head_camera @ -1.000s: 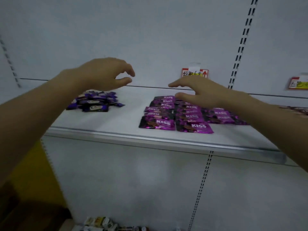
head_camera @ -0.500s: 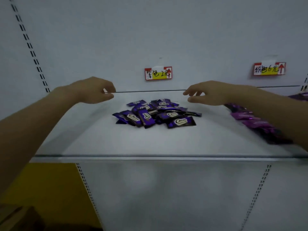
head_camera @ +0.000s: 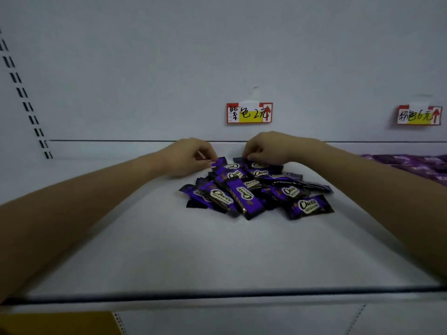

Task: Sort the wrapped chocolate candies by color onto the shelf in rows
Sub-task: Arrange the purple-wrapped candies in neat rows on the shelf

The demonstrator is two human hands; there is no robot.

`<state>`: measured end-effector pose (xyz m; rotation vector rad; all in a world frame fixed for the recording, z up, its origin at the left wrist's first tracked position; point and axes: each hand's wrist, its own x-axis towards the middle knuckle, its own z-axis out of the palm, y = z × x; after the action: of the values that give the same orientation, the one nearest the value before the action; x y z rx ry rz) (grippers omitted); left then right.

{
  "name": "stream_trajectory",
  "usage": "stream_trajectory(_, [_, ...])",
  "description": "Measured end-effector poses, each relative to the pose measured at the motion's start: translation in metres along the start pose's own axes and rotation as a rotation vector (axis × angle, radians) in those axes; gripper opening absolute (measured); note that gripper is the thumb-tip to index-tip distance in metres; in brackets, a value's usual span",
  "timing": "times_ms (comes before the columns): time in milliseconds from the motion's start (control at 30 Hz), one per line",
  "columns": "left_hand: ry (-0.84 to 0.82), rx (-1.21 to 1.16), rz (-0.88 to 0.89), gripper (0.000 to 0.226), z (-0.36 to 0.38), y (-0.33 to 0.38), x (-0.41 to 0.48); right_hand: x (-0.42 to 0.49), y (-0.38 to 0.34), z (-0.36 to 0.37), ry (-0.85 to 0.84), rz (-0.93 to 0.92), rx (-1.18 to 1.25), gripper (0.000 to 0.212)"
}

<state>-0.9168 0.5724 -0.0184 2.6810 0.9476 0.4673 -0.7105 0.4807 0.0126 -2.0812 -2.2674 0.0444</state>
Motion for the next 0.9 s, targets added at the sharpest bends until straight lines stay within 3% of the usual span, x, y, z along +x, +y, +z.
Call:
stream_trajectory(133, [0.085,-0.097,0.057,0.030,-0.001,-0.002,0.000,0.005,-0.004,-0.014,-0.118,0.057,0.090,0.028])
stream_trajectory(333, [0.192,-0.219,0.083,0.029,0.009,-0.003,-0.001,0.003,-0.001,-0.016,-0.237,0.155,0.278,0.022])
stream_trajectory(400, [0.220,-0.238,0.087,0.028,0.009,-0.003,-0.003,-0.001,0.002,-0.016,-0.212,0.186,0.380,0.012])
stream_trajectory(600, [0.215,-0.445,0.044,0.027,0.011,0.003,-0.007,-0.010,0.013,-0.015,-0.189,0.243,0.764,0.016])
stream_trajectory(800, [0.260,-0.376,0.045,0.018,0.011,0.003,-0.009,-0.013,0.019,-0.015,-0.261,0.255,0.788,0.025])
stream_trajectory(900, [0.273,-0.365,0.066,0.011,0.013,0.003,-0.009,-0.013,0.023,-0.014,-0.140,0.268,0.760,0.023])
